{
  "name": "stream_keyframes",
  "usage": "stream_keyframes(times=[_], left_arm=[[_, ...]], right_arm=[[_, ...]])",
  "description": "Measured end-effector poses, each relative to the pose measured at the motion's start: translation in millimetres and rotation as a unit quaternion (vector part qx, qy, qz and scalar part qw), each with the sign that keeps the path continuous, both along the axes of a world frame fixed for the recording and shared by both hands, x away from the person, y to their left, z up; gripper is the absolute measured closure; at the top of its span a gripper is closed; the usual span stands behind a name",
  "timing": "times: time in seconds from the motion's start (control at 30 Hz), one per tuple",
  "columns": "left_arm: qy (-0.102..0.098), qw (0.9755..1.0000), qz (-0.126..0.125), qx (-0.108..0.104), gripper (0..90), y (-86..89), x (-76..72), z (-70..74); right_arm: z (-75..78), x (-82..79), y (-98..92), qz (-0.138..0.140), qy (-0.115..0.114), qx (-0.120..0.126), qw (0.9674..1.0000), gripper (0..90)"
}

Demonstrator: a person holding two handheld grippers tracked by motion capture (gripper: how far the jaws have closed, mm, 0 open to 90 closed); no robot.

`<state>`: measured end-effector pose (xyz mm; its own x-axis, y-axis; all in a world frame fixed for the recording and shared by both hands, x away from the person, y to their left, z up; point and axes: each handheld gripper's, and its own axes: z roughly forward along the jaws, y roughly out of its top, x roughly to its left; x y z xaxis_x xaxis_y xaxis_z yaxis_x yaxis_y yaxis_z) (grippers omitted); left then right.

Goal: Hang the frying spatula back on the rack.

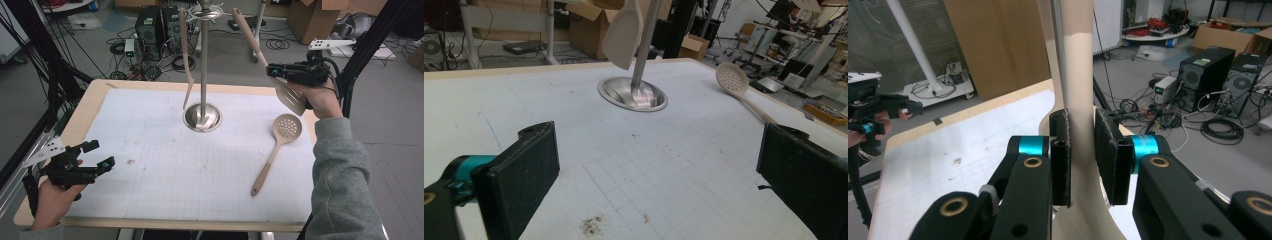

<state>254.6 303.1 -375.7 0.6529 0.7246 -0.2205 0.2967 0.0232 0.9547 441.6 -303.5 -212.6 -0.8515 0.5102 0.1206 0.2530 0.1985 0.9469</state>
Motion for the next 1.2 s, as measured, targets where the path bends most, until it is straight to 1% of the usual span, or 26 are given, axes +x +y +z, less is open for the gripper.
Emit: stream_keyframes(times=[0.1,0.43,0.73,1.0,1.13,1.2], left_arm=[[0.001,1.0000,0.000,0.002,3.9,0.7,0.0,-0.6],[-0.001,1.0000,0.008,-0.001,3.9,4.9,-2.1,0.8],[0.003,1.0000,0.007,0.000,3.9,4.8,-1.1,-1.4],[0.001,1.0000,0.006,0.001,3.9,4.1,-1.7,-0.5],[0.002,1.0000,0.004,0.003,3.9,2.9,-1.3,-1.1],[0.003,1.0000,0.004,0.002,3.9,2.1,-0.8,-1.7]], right_arm=[[-1.6,2.6,-0.4,-0.003,0.006,0.004,1.0000,77.7],[-4.8,7.7,4.9,0.004,0.016,0.011,0.9998,77.7],[-6.8,9.6,10.7,0.009,0.018,0.007,0.9998,77.7],[-7.5,9.4,14.9,0.011,0.025,0.001,0.9996,77.7],[-8.3,11.2,15.1,0.009,0.024,0.000,0.9997,77.8],[-9.1,12.3,14.7,0.011,0.025,0.003,0.9996,77.8]])
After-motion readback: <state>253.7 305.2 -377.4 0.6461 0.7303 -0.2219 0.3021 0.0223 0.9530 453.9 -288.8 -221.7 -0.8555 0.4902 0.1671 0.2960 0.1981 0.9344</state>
